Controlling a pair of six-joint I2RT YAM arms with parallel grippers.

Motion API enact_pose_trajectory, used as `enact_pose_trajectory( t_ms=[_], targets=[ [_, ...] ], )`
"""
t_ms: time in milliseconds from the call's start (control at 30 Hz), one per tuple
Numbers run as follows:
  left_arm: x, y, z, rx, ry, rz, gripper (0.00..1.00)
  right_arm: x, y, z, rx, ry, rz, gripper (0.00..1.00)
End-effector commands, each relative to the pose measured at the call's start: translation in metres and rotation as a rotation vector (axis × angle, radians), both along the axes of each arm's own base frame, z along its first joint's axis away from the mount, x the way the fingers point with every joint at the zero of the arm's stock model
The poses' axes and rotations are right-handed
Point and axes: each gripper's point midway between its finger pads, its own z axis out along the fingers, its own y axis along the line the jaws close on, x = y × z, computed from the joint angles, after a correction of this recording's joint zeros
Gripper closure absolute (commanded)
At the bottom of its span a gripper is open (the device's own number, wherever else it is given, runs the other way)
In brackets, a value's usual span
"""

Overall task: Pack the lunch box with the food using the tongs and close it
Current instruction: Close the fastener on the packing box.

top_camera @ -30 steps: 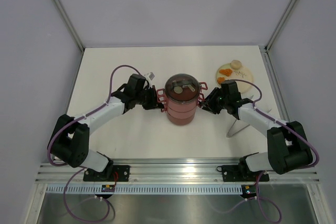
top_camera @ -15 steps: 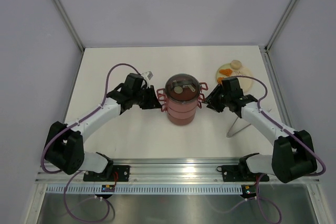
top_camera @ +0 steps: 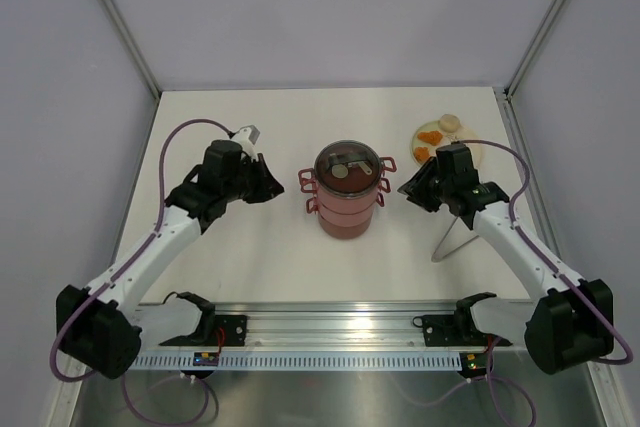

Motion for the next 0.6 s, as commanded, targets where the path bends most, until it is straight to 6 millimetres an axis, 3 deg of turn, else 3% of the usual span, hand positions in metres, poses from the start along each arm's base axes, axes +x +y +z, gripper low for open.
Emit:
enact_pose_trajectory(
  t_ms=[0, 100, 300, 433, 567],
  targets=[
    [0.008, -0.010, 0.050, -0.122, -0.161, 0.002, 1.00, 0.012, 0.001, 0.042, 0.008, -0.119, 0.021, 0.58],
    [0.011, -0.021, 0.065, -0.194, -0.186, -0.027, 1.00, 0.017, 0.015, 0.049, 0.046, -0.128, 0.080, 0.63],
    [0.014, -0.033, 0.070, -0.238, -0.179, -0.064, 1.00, 0.024, 0.033, 0.052, 0.069, -0.139, 0.133, 0.70],
    [0.017, -0.036, 0.075, -0.254, -0.195, -0.073, 1.00, 0.025, 0.041, 0.045, 0.085, -0.122, 0.161, 0.72],
    [0.018, -0.042, 0.069, -0.261, -0.171, -0.096, 1.00, 0.024, 0.052, 0.030, 0.101, -0.082, 0.201, 0.74]
  ],
)
